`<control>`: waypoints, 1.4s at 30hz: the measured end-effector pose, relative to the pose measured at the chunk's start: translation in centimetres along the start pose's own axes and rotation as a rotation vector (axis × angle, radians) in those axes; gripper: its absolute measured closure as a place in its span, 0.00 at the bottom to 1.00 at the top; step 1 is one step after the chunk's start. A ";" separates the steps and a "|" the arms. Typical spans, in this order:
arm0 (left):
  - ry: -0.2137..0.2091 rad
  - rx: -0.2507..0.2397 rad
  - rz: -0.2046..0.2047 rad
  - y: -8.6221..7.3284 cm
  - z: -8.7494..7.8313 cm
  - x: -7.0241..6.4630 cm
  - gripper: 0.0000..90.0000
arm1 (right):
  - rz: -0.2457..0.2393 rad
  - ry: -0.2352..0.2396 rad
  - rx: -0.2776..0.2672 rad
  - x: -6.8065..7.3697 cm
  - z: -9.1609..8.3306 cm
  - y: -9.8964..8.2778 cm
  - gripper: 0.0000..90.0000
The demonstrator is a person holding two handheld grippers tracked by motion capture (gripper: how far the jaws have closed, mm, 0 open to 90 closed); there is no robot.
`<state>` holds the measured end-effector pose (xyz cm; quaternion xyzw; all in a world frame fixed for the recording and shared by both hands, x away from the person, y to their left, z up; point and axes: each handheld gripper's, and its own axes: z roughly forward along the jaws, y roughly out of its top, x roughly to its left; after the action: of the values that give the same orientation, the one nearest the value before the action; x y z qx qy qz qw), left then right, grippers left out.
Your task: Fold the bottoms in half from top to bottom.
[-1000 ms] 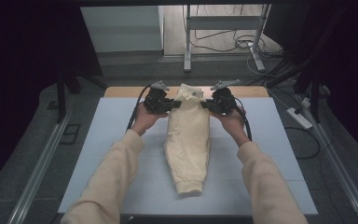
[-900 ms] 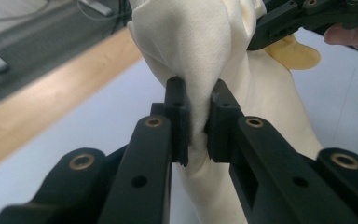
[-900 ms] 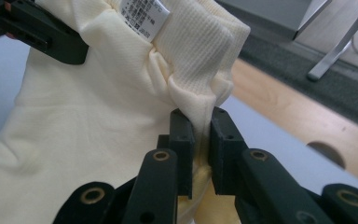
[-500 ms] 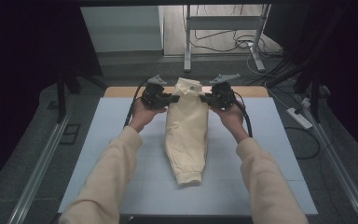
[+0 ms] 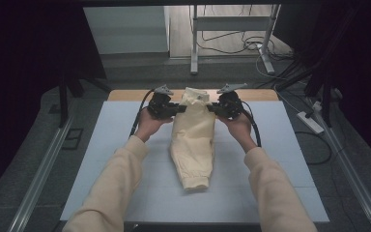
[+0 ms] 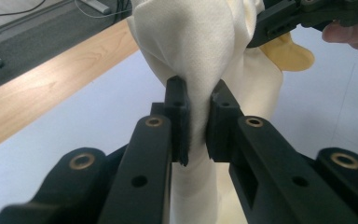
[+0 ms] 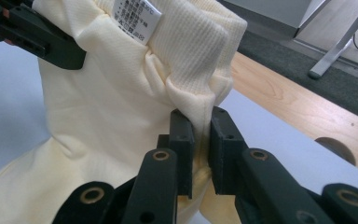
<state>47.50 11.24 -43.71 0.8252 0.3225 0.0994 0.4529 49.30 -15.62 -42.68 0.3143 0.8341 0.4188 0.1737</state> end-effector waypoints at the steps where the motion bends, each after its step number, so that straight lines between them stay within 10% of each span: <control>1: -0.002 0.000 -0.002 -0.1 0.0 0.0 0.89 | 0.001 0.001 0.001 0.0 0.0 -0.2 0.90; 42: -0.066 -0.011 -0.023 -3.6 -0.5 -1.7 0.89 | -0.001 0.061 0.000 2.1 -0.6 -3.1 0.90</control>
<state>44.39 11.92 -46.08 0.8218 0.3161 0.0688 0.4690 46.24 -16.00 -44.92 0.3009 0.8392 0.4280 0.1482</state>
